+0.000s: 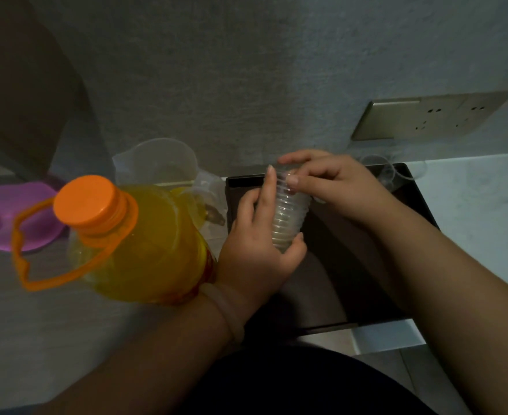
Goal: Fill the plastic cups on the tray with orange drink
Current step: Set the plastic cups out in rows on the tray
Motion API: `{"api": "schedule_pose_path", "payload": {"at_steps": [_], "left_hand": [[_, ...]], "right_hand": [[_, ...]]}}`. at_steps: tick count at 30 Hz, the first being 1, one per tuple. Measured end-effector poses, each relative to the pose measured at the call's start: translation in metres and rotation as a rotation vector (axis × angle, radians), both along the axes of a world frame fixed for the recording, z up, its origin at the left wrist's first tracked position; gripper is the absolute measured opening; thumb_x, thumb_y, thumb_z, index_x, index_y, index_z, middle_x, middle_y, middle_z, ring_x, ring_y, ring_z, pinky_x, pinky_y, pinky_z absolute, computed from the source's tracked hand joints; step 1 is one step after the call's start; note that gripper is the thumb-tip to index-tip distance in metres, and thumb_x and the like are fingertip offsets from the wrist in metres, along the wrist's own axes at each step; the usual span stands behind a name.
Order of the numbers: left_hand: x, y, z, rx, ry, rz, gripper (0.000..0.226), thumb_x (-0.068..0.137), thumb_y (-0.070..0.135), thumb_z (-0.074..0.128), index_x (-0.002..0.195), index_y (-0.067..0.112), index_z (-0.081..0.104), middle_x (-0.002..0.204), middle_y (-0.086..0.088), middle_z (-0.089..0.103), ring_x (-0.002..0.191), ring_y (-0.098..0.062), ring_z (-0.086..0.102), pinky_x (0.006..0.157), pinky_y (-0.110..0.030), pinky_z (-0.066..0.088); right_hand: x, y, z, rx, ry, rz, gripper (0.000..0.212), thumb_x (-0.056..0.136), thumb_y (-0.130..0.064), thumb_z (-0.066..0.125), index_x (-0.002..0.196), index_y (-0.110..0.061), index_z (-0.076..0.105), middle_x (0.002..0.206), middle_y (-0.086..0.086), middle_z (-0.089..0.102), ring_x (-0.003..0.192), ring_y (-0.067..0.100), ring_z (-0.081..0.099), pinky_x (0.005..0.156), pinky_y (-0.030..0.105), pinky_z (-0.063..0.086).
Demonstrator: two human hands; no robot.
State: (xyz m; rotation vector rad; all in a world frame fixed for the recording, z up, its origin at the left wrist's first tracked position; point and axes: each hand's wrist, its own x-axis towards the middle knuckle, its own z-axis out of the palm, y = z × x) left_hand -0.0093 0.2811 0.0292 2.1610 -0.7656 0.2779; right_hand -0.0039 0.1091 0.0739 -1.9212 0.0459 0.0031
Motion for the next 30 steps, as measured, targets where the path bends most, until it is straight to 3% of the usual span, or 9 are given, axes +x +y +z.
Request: {"api": "schedule_pose_path", "payload": {"at_steps": [5, 8, 10, 15, 17, 21, 25, 30], "left_hand": [[-0.001, 0.001, 0.004, 0.023, -0.107, -0.003, 0.086, 0.066, 0.018, 0.072, 0.14, -0.006, 0.036, 0.127, -0.019, 0.051, 0.106, -0.028, 0.059, 0.089, -0.024, 0.049], [-0.006, 0.005, 0.002, 0.006, -0.03, 0.014, 0.087, 0.066, 0.022, 0.072, 0.144, 0.002, 0.036, 0.125, -0.01, 0.051, 0.106, -0.017, 0.057, 0.088, -0.014, 0.046], [-0.011, 0.008, -0.001, 0.002, -0.014, 0.014, 0.088, 0.068, 0.024, 0.071, 0.145, 0.007, 0.034, 0.128, -0.007, 0.049, 0.109, -0.014, 0.055, 0.091, -0.014, 0.045], [-0.019, 0.01, -0.006, -0.051, 0.078, -0.068, 0.09, 0.075, 0.027, 0.071, 0.15, 0.019, 0.023, 0.139, -0.002, 0.039, 0.126, -0.009, 0.044, 0.103, -0.023, 0.041], [-0.018, 0.009, -0.011, -0.086, 0.079, -0.13, 0.09, 0.077, 0.025, 0.072, 0.149, 0.018, 0.021, 0.143, -0.008, 0.035, 0.133, -0.011, 0.037, 0.109, -0.024, 0.034], [-0.019, 0.01, -0.029, -0.116, 0.056, -0.133, 0.095, 0.075, 0.023, 0.077, 0.149, 0.018, 0.016, 0.142, -0.004, 0.031, 0.133, 0.006, 0.026, 0.109, -0.014, 0.025], [-0.025, 0.015, -0.036, -0.094, -0.032, -0.124, 0.093, 0.076, 0.027, 0.075, 0.147, 0.017, 0.014, 0.139, -0.006, 0.033, 0.134, 0.003, 0.025, 0.11, -0.018, 0.026], [-0.032, 0.021, -0.023, -0.034, -0.065, -0.111, 0.089, 0.077, 0.028, 0.073, 0.146, 0.006, 0.022, 0.137, -0.003, 0.033, 0.131, 0.006, 0.024, 0.11, -0.015, 0.024]], "right_hand": [[0.002, 0.009, 0.004, 0.2, -0.006, -0.102, 0.008, 0.072, -0.026, 0.066, 0.07, -0.02, 0.072, 0.116, -0.004, 0.066, 0.106, 0.002, 0.061, 0.086, 0.012, 0.045], [0.008, 0.009, 0.007, 0.276, -0.071, -0.23, 0.008, 0.07, -0.021, 0.067, 0.066, -0.026, 0.071, 0.108, -0.005, 0.068, 0.102, 0.006, 0.063, 0.086, 0.02, 0.046], [0.009, 0.003, 0.014, 0.302, -0.172, -0.3, 0.008, 0.069, -0.021, 0.07, 0.076, -0.025, 0.068, 0.105, -0.003, 0.067, 0.101, 0.008, 0.063, 0.088, 0.022, 0.048], [0.009, -0.016, 0.028, 0.085, -0.298, -0.245, 0.043, 0.078, -0.019, 0.072, 0.117, -0.027, 0.056, 0.124, 0.004, 0.059, 0.118, 0.009, 0.056, 0.102, 0.024, 0.043], [0.012, -0.015, 0.026, 0.033, -0.285, -0.197, 0.047, 0.077, -0.018, 0.072, 0.119, -0.032, 0.054, 0.126, 0.002, 0.057, 0.123, 0.009, 0.053, 0.105, 0.023, 0.04], [0.015, -0.006, 0.019, 0.011, -0.254, -0.18, 0.052, 0.081, -0.003, 0.071, 0.124, -0.025, 0.053, 0.124, -0.007, 0.056, 0.127, 0.008, 0.048, 0.109, 0.023, 0.038], [0.019, 0.001, 0.012, -0.004, -0.192, -0.14, 0.054, 0.081, 0.008, 0.068, 0.127, -0.015, 0.051, 0.124, 0.002, 0.054, 0.122, 0.008, 0.05, 0.104, 0.014, 0.038], [0.024, -0.002, 0.003, -0.098, -0.151, -0.118, 0.05, 0.082, -0.006, 0.072, 0.125, -0.026, 0.054, 0.136, 0.001, 0.051, 0.128, 0.007, 0.046, 0.103, 0.01, 0.036]]}}
